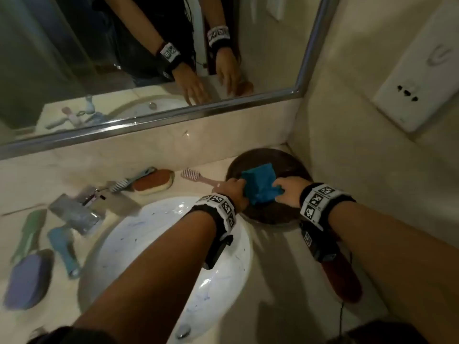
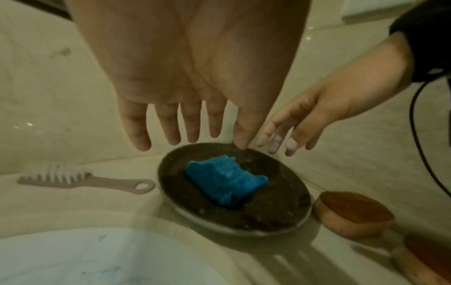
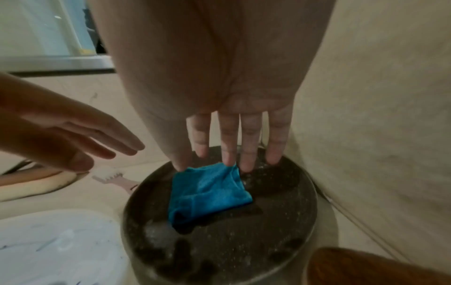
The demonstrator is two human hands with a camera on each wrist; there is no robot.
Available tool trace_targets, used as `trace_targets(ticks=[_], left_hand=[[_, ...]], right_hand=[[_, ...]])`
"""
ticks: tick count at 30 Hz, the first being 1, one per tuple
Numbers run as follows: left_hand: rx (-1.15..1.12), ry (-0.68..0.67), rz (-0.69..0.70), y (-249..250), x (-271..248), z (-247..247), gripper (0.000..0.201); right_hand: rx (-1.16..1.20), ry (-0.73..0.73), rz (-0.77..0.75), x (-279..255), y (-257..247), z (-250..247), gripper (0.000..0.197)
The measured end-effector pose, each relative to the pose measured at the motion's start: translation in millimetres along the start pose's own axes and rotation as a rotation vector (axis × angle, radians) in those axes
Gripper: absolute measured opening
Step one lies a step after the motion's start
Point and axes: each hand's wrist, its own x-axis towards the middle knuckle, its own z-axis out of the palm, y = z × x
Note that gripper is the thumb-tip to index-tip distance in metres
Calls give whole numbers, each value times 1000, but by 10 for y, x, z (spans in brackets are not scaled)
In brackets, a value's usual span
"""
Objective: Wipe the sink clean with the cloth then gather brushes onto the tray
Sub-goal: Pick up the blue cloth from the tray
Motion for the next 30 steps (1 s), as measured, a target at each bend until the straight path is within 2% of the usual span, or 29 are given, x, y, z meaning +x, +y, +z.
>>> trace_targets(ticks=[5, 16, 20, 25, 30], left_hand=[[16, -85, 51, 13, 357, 302, 56], [58, -73, -4, -9, 765, 629, 59], [36, -16, -2, -11, 823, 646, 42], [-74, -15, 11, -32, 836, 615, 21], [-270, 56, 18, -23, 721, 431, 17]], right_hand=[[93, 30, -52, 290, 30, 170, 43], [-66, 7, -18, 715, 186, 465, 48], [-68, 38, -9, 799, 192, 482, 35], [-37, 36, -22, 810, 189, 444, 13], [65, 42, -91, 651, 142, 340, 17]])
